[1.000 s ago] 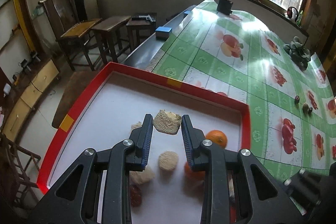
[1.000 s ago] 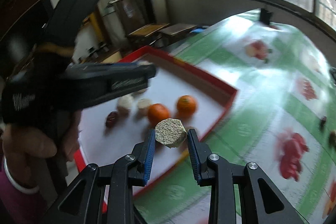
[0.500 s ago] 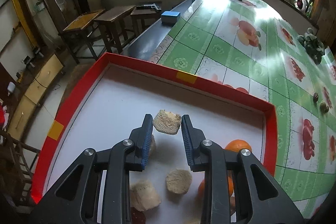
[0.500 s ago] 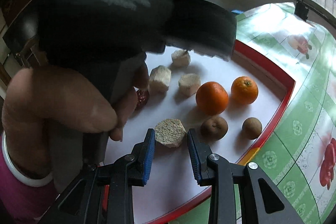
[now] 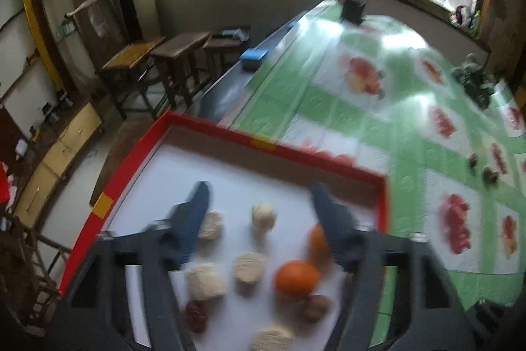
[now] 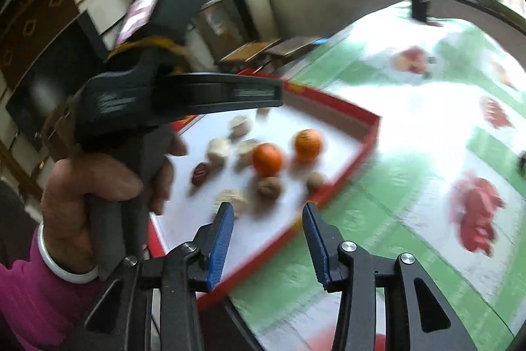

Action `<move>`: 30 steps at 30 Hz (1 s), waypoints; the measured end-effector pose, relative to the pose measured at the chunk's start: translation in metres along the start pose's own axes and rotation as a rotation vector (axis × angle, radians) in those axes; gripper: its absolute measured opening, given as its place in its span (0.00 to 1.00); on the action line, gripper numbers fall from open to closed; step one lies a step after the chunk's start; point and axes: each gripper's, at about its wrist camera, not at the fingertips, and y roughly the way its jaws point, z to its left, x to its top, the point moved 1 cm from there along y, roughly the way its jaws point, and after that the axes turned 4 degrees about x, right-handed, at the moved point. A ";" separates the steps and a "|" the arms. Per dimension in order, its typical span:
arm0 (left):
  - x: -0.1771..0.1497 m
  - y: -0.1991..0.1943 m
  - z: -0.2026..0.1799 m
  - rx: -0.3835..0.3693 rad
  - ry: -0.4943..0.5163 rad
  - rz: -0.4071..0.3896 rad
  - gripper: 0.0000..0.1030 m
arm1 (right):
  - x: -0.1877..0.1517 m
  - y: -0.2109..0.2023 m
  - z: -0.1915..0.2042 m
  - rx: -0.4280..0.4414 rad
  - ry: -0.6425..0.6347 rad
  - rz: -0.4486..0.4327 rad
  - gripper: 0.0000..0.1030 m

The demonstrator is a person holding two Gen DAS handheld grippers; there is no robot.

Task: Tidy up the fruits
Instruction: 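Move both grippers back over the remaining foods on the table, then grasp a red date with the left gripper while the right gripper grasps another red date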

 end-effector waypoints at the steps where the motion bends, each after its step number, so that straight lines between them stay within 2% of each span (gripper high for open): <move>1: 0.001 -0.006 -0.007 -0.013 0.010 -0.011 0.67 | -0.003 -0.010 -0.010 -0.020 0.013 -0.009 0.42; 4: 0.003 -0.019 -0.037 -0.059 0.055 -0.024 0.67 | -0.004 -0.030 -0.044 -0.091 0.062 -0.032 0.43; 8: 0.001 -0.024 -0.080 -0.138 0.112 0.003 0.67 | -0.020 -0.067 -0.097 -0.182 0.159 -0.061 0.43; 14: 0.002 -0.021 -0.147 -0.232 0.186 0.049 0.67 | -0.047 -0.126 -0.173 -0.348 0.276 -0.104 0.43; 18: 0.006 -0.013 -0.197 -0.280 0.246 0.075 0.67 | -0.050 -0.151 -0.218 -0.434 0.316 -0.112 0.43; 22: 0.010 0.012 -0.245 -0.308 0.323 0.124 0.67 | -0.038 -0.157 -0.259 -0.472 0.325 -0.128 0.43; 26: 0.014 0.032 -0.273 -0.294 0.366 0.143 0.67 | -0.021 -0.140 -0.293 -0.483 0.318 -0.089 0.43; 30: 0.023 0.047 -0.291 -0.314 0.386 0.143 0.67 | -0.008 -0.118 -0.306 -0.489 0.258 -0.046 0.43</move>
